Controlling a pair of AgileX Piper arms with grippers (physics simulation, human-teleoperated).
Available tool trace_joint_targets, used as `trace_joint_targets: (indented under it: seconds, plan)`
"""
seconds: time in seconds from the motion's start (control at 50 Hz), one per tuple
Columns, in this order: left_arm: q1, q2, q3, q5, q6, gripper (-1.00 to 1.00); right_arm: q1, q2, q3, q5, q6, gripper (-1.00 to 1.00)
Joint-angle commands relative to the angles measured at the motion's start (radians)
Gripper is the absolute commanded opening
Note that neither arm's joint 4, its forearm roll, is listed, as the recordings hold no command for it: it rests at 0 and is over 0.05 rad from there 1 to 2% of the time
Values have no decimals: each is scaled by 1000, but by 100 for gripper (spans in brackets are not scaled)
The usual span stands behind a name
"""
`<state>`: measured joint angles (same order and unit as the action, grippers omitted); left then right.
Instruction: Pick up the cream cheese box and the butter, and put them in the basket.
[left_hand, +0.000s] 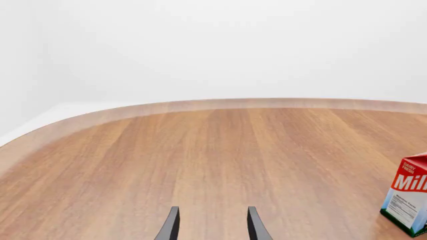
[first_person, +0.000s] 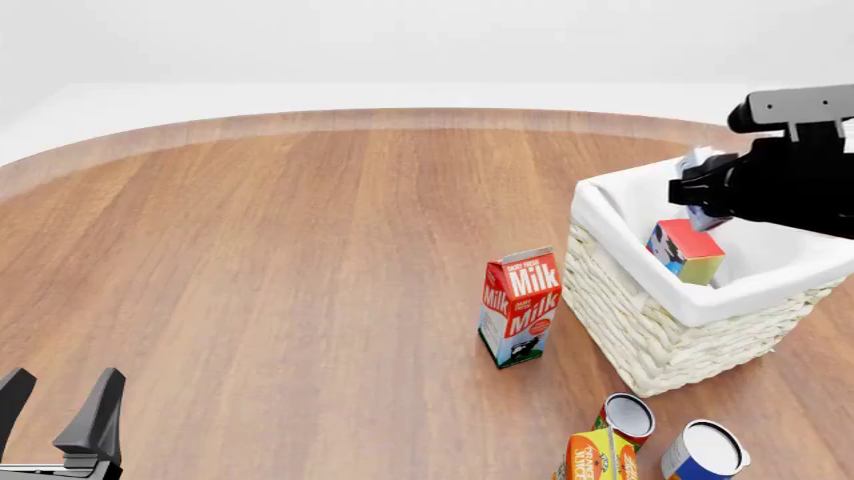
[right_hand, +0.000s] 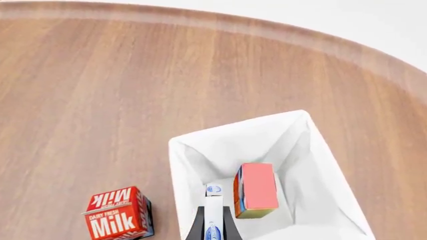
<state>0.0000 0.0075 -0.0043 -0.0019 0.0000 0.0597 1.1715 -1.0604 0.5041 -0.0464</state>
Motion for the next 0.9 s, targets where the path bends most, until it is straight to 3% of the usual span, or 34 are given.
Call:
trace_joint_targets:
  seconds: [0.02,0.9]
  plan:
    - [0,0,0,0,0,100,-1,18,3,-21,11,-100]
    - [0,0,0,0,0,100,-32,87,47,-113,50,-100]
